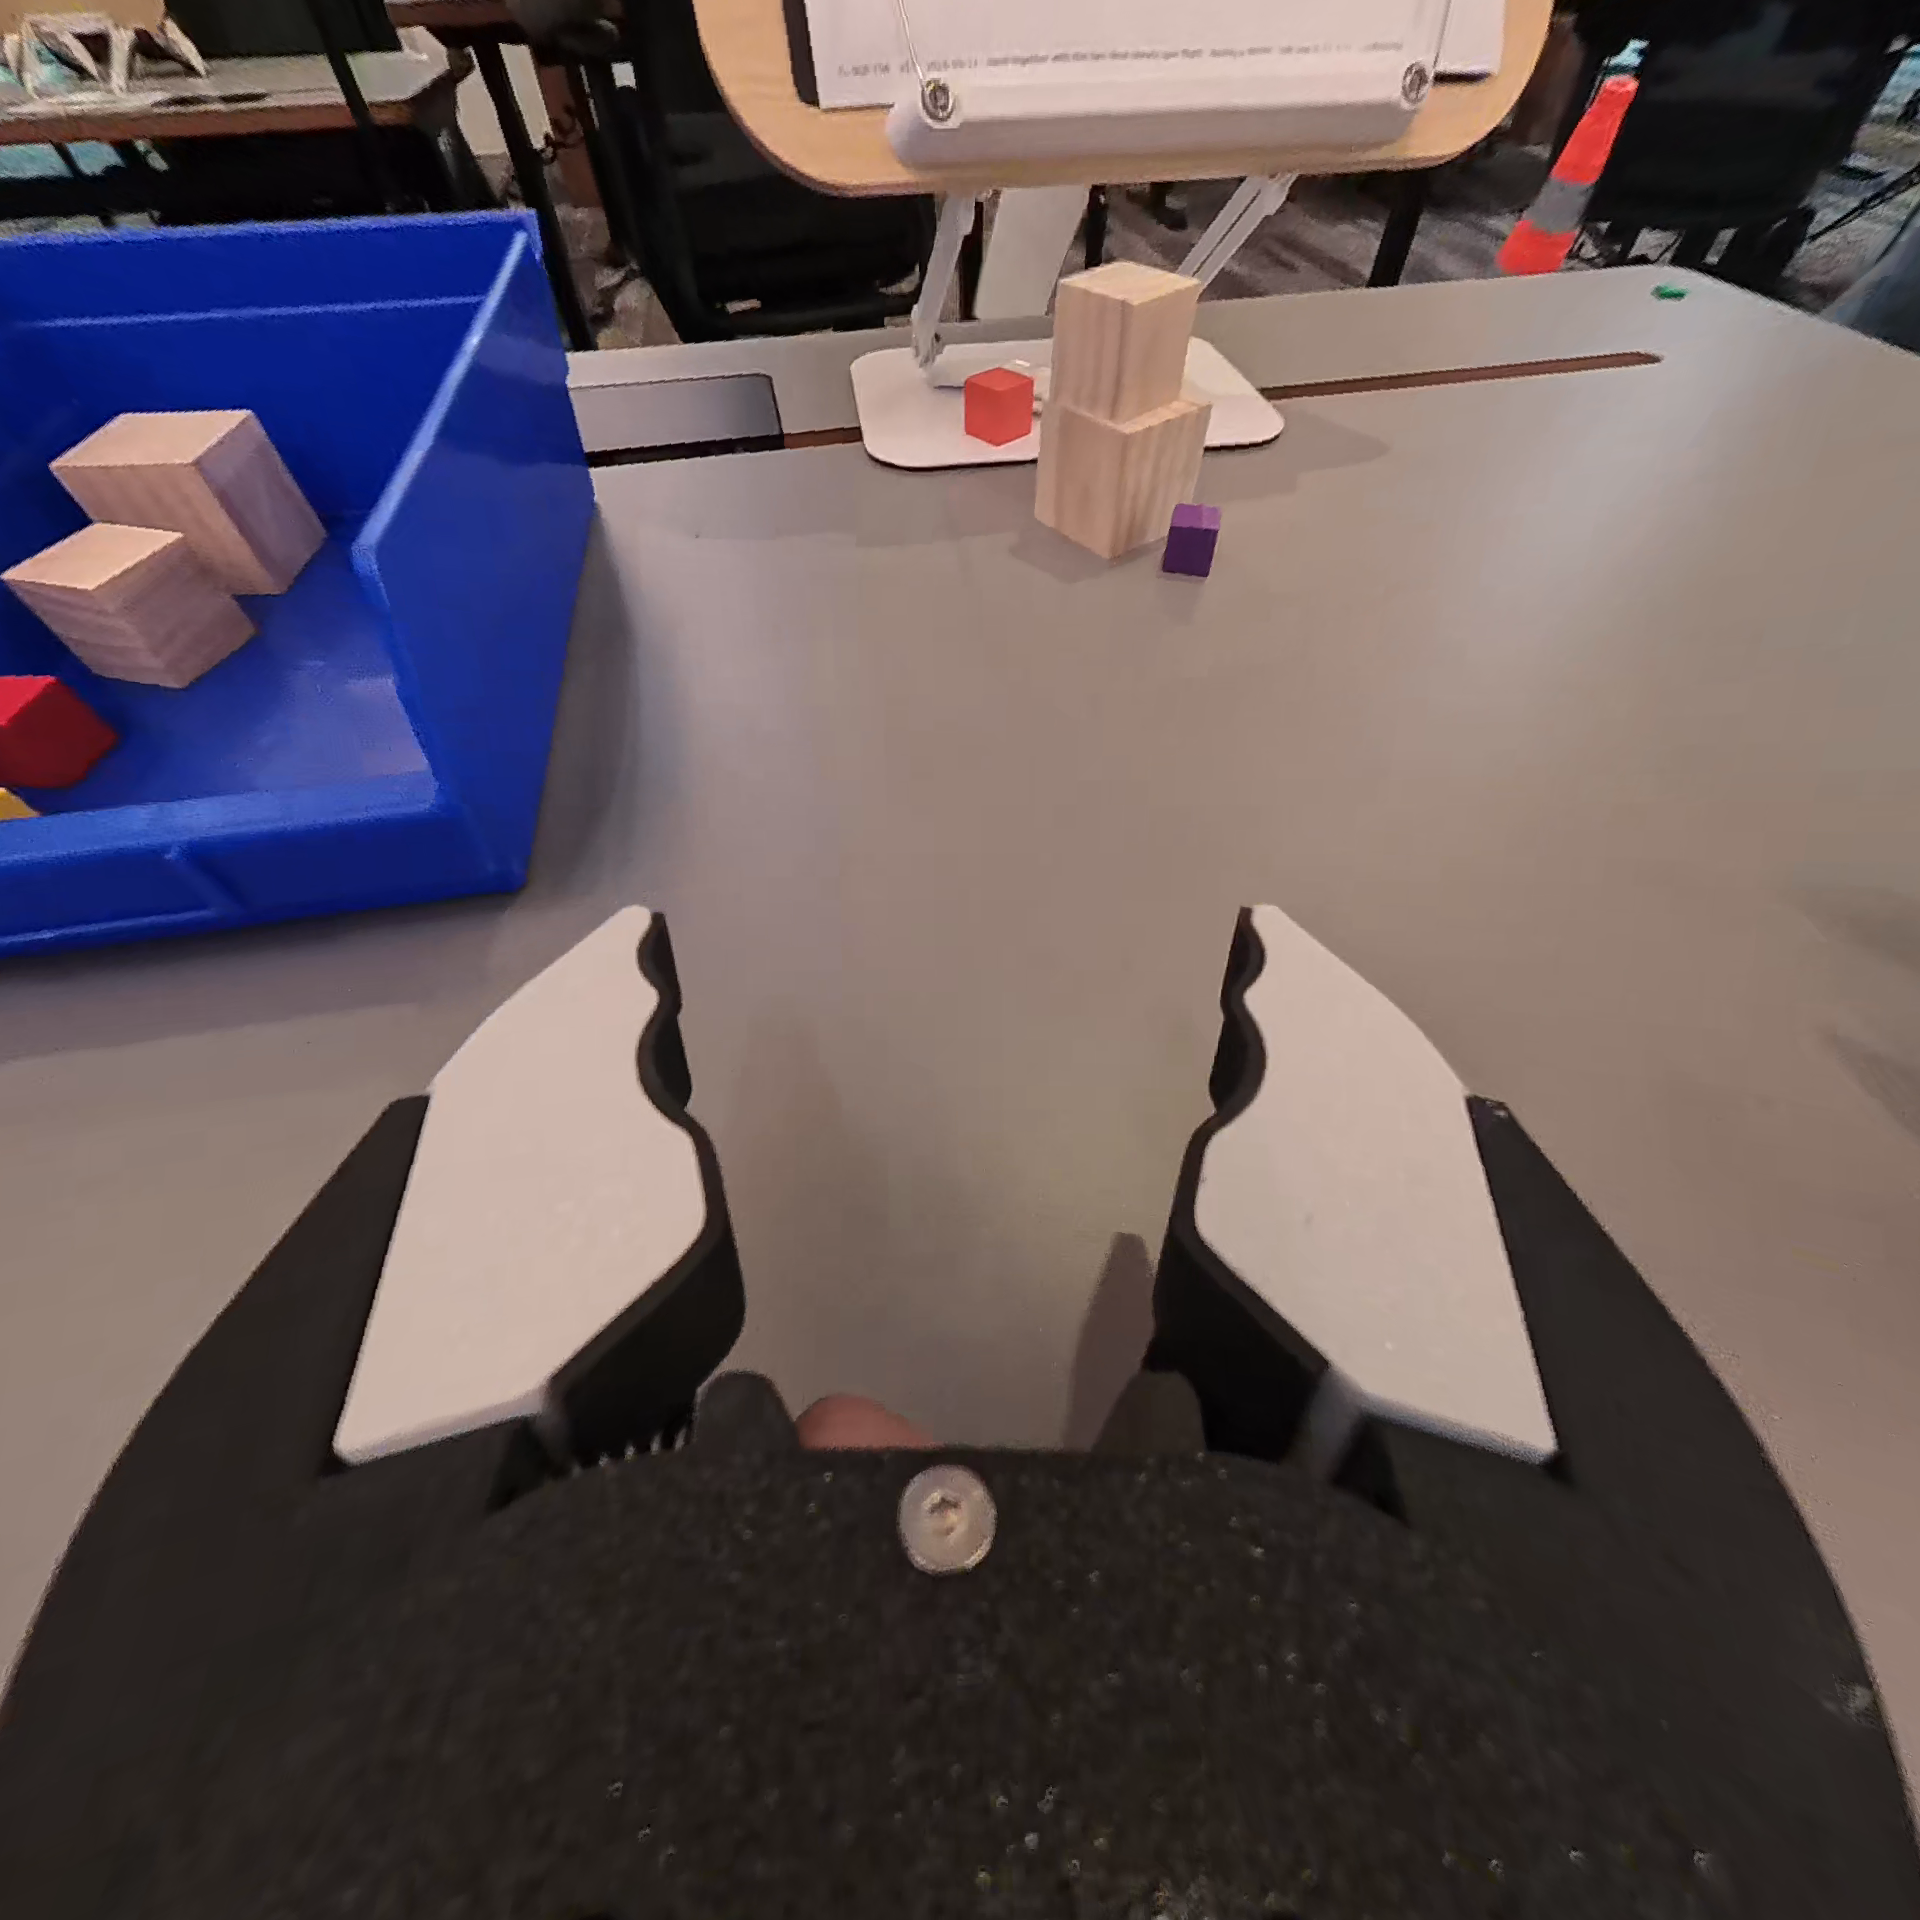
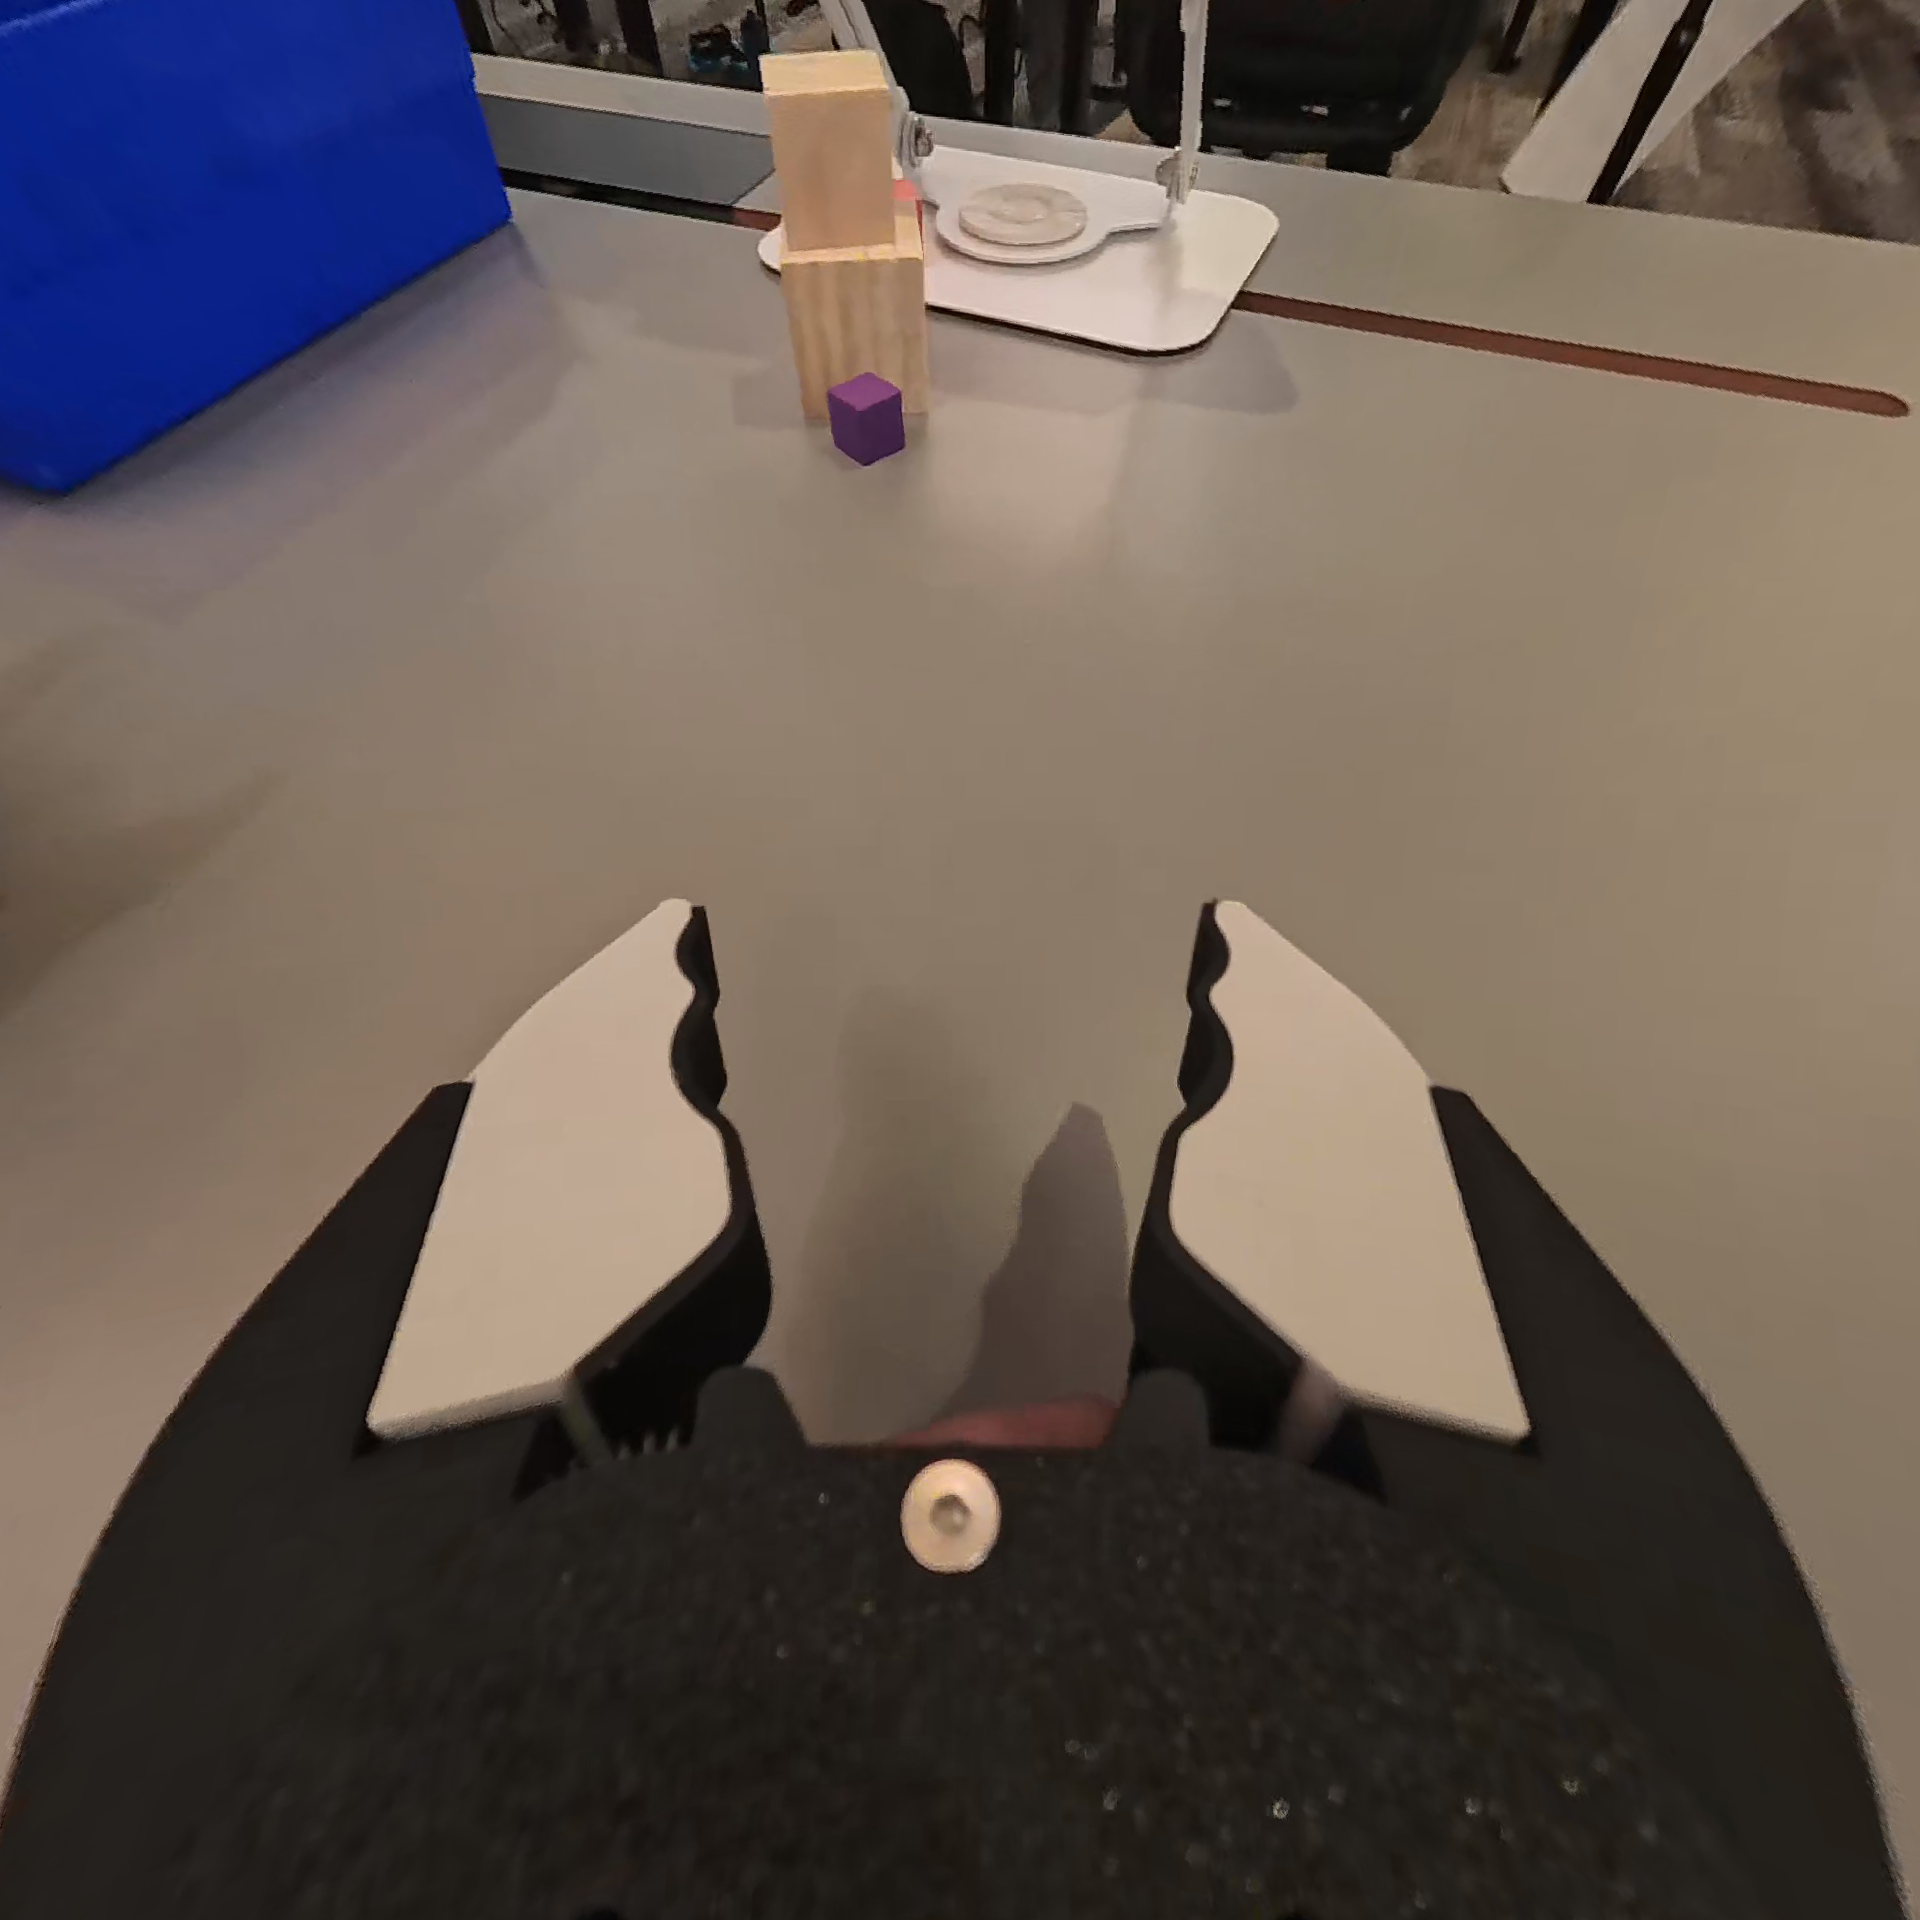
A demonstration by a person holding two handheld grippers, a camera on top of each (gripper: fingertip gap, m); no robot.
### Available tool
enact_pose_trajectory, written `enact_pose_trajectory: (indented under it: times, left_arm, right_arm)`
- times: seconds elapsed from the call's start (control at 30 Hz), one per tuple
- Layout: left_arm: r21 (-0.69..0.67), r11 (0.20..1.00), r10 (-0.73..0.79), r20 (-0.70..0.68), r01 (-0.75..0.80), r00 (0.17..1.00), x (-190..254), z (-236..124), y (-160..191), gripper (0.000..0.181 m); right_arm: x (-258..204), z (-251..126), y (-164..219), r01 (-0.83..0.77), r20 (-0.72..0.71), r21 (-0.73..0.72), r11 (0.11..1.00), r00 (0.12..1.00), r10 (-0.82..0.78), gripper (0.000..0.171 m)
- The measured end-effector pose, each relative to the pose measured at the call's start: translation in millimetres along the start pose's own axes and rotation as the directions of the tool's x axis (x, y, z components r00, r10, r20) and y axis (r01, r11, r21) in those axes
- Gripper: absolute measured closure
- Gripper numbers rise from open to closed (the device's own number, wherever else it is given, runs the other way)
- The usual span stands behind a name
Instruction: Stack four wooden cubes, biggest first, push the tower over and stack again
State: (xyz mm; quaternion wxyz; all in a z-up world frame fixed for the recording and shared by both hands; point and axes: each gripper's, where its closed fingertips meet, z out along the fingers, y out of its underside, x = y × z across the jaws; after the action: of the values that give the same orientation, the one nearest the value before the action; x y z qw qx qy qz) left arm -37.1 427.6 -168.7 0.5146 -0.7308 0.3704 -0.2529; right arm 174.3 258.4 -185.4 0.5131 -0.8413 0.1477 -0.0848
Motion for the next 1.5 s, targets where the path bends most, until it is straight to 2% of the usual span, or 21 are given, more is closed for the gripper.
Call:
enact_pose_trajectory:
  times: [0.37,0.97,1.23,1.3,1.4,1.5]
  left_arm:
    - [0.048,0.999,-0.017,-0.009,0.017,1.000,-0.1,-5.2,-6.9,0.088]
    - [0.026,0.999,0.040,-0.009,-0.040,0.999,12.0,-4.1,-2.8,0.092]
    - [0.007,0.999,0.032,-0.071,-0.032,0.997,19.0,-3.2,-0.4,0.093]
    - [-0.003,0.998,0.056,-0.117,-0.057,0.992,25.3,3.3,-4.9,0.093]
    - [0.037,0.994,0.106,-0.161,-0.101,0.981,28.8,23.2,-32.5,0.094]
    - [0.026,0.995,0.101,-0.218,-0.098,0.971,32.4,66.4,-56.3,0.095]
  right_arm:
    - [5.9,-8.1,-3.2,0.020,-0.027,0.012,1.000,0.999,-0.020,0.084]
    - [7.4,-12.7,-1.5,0.019,-0.030,0.003,1.000,0.999,-0.019,0.084]
    - [0.6,-10.4,7.5,0.038,-0.009,-0.029,0.999,0.999,-0.038,0.084]
    - [-0.3,-11.5,6.9,0.044,-0.009,-0.028,0.999,0.999,-0.044,0.084]
    - [-2.7,-12.4,3.8,0.055,0.002,-0.018,0.998,0.998,-0.055,0.086]
    - [-2.1,-10.3,-0.6,0.071,0.004,-0.011,0.997,0.998,-0.071,0.086]
